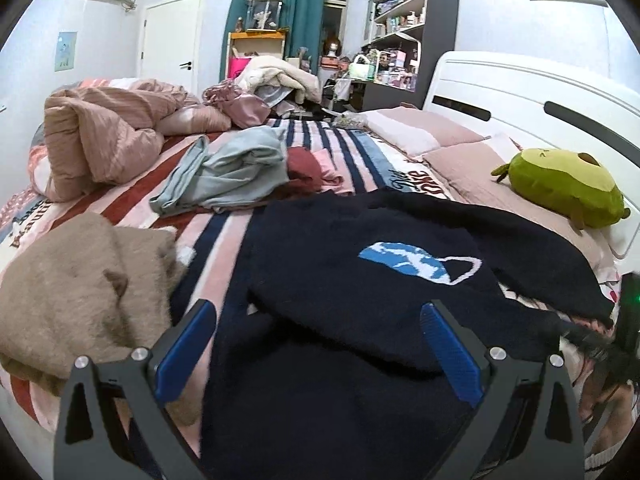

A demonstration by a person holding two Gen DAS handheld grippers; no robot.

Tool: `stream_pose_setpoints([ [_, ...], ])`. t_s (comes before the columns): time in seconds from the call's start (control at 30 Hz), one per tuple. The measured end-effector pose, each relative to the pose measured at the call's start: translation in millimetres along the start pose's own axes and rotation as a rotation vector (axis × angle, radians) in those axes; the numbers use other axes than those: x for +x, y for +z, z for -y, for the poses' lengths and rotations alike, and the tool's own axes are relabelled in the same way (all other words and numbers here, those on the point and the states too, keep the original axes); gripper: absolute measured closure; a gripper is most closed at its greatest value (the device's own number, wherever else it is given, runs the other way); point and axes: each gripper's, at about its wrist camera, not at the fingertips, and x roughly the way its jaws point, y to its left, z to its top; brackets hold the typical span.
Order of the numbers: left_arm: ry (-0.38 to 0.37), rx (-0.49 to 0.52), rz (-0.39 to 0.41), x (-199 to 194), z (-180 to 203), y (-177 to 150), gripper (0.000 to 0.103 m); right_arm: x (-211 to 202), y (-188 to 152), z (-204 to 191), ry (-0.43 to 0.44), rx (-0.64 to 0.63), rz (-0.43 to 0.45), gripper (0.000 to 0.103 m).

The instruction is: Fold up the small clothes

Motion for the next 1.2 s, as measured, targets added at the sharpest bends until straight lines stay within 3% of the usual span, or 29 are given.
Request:
stream_pose_setpoints([
  [0.07, 0.000, 0.025, -0.004, 2, 9, 2, 0.002, -23, 4, 26, -0.086, 0.031, 0.057, 0.046],
  [0.13, -0.001, 0.045, -0.007, 3, 15, 3, 0.002, -42, 6, 54, -0.204, 0.061, 0.098, 0.032],
  [0.3, -0.019, 0.045, -0.019, 8, 30, 7, 0.002, -62, -4, 122, -0.421, 0.202, 0.078, 0.022],
  [0.53, -0.015, 0.063, -0.031, 13, 51, 10, 0.002, -69, -11, 133, -0.373, 0.260, 0.100, 0.020],
  [0.67, -0.006, 0.072, -0.033, 13, 55, 10, 0.002, -64, -23, 139, -0.244, 0.340, 0.056, 0.020],
  [0.83, -0.010, 0.043, -0.041, 21, 53, 11, 0.002, -49, -13, 147, -0.269, 0.327, 0.139, 0.020],
  [0.87, -0.016, 0.038, -0.048, 23, 54, 10, 0.002, -46, -9, 151, -0.266, 0.334, 0.153, 0.023],
  [0.9, -0.028, 0.033, -0.055, 25, 56, 9, 0.002, -43, -5, 153, -0.269, 0.338, 0.164, 0.048],
  [0.93, -0.034, 0.033, -0.058, 26, 57, 8, 0.002, -39, -1, 155, -0.289, 0.336, 0.171, 0.095],
  [1.03, -0.035, 0.051, -0.062, 29, 63, 8, 0.002, -39, 6, 153, -0.268, 0.346, 0.203, 0.100],
  [1.2, -0.054, 0.069, -0.055, 29, 68, 9, 0.002, -57, 24, 108, -0.201, 0.185, 0.299, 0.101],
])
